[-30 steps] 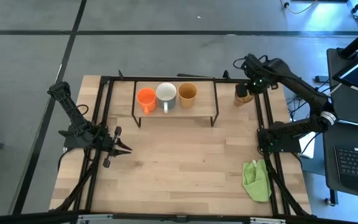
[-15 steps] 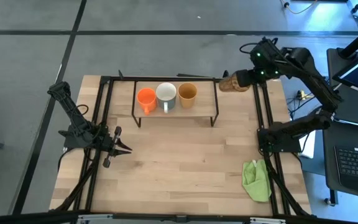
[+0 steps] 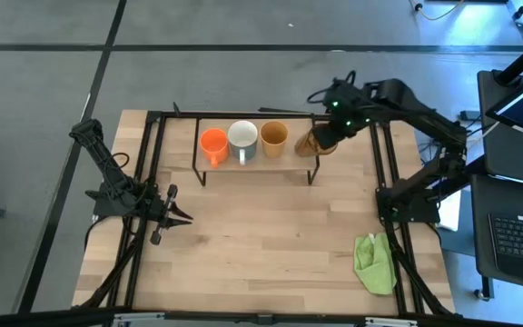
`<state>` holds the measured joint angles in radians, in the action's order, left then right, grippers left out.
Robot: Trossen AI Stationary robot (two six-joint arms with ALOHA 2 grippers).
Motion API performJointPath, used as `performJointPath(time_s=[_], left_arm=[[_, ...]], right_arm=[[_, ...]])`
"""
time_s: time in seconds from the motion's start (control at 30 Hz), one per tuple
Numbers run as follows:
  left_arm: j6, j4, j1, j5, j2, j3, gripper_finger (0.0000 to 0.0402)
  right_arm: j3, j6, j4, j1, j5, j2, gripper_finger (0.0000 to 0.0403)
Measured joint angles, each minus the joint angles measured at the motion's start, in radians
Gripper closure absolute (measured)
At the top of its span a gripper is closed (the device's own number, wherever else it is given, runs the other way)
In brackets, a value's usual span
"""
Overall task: Stack small to large cups/mugs on shelf
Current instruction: Put the brown cup on the shelf
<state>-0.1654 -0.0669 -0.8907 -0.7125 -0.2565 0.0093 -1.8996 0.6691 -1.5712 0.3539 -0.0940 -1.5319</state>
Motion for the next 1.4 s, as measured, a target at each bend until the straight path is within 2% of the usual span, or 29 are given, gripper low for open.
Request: performJointPath(time_s=[0.47,0.7,0.9,1.4], left_arm=[[0.0,0.0,0.0,0.0,0.0,0.0,0.0355],[0.0,0.0,0.0,0.0,0.0,0.0,0.0355],[0.0,0.0,0.0,0.0,0.0,0.0,0.0351],[0.0,0.0,0.0,0.0,0.0,0.0,0.0353]], right_arm=[[-0.001,-0.018,0.009,-0.038,-0.045,-0.023,0.0392],[-0.002,-0.028,0.07,-0.037,-0.044,-0.045,0.0391],[-0.001,-0.042,0.044,-0.029,-0.013,-0.057,0.0391],[-0.001,-0.052,0.039,-0.029,-0.019,-0.062,0.0381]])
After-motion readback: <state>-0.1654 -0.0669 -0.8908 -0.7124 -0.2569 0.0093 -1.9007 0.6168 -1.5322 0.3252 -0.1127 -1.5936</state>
